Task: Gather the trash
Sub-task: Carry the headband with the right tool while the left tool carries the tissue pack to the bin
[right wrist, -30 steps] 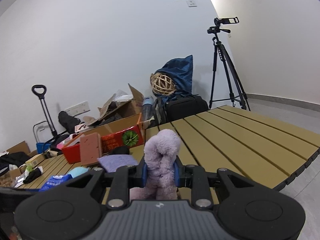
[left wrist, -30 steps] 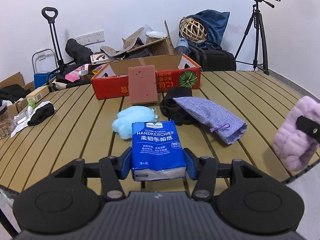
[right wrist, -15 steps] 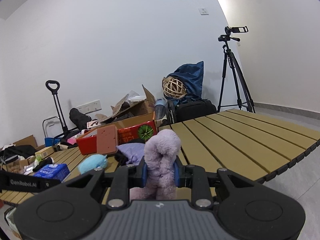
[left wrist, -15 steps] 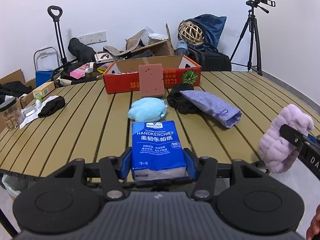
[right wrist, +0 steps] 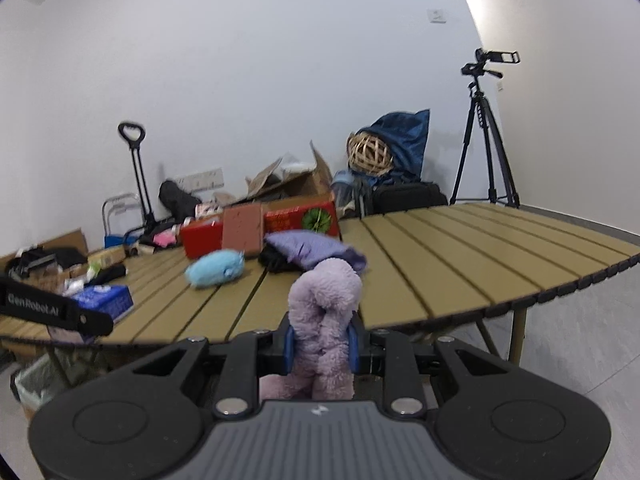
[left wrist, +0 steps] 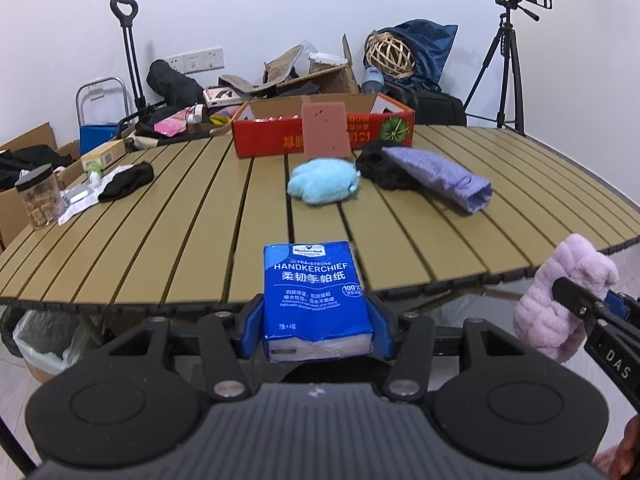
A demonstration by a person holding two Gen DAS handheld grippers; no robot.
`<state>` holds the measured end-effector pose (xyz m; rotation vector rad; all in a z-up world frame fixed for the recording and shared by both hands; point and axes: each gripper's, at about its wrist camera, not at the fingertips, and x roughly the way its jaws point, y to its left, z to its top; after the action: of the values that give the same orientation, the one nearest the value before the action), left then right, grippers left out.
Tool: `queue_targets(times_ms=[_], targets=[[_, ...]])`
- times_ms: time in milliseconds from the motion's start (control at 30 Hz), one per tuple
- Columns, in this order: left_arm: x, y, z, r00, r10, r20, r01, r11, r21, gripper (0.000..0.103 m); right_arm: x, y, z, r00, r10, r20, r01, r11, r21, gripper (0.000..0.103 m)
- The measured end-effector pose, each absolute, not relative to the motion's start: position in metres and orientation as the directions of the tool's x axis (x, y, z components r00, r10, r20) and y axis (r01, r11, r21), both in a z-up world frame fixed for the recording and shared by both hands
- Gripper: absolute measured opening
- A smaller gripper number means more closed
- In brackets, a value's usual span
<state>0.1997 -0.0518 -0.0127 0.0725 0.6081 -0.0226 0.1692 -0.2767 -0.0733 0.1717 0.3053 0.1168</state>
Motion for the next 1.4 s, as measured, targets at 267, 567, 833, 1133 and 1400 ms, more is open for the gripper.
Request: queue_targets(times_ms=[267, 567, 833, 1133, 1400], targets=[[0.181, -0.031, -0.032, 0.798, 0.011, -0.602, 0.031, 0.998, 0.060, 0.054, 0.162, -0.253, -0.093, 0.906, 0.166, -0.389, -0.122, 0.983, 0.137, 0.024], [0.170, -0.012, -0.065, 0.748, 0.034, -0.663, 0.019, 0.997, 0.072, 0.054, 0.158, -0.231, -0.117, 0.841, 0.176, -0.512, -0.151, 0.984, 0.092, 0.024], [0.170, 0.004, -0.097, 0.695, 0.073, -0.715, -0.010, 0.996, 0.091, 0.054, 0.161, -0.214, -0.140, 0.761, 0.184, -0.622, -0.179, 0.981, 0.071, 0.024], [0.171, 0.014, -0.126, 0.644, 0.089, -0.759, -0.021, 0.995, 0.099, 0.054, 0.162, -0.195, -0.163, 0.669, 0.174, -0.722, -0.212, 0.977, 0.039, 0.024], [0.173, 0.023, -0.146, 0.603, 0.100, -0.791, -0.040, 0.995, 0.095, 0.054, 0.170, -0.190, -0.178, 0.595, 0.148, -0.790, -0.197, 0.980, 0.035, 0.024]])
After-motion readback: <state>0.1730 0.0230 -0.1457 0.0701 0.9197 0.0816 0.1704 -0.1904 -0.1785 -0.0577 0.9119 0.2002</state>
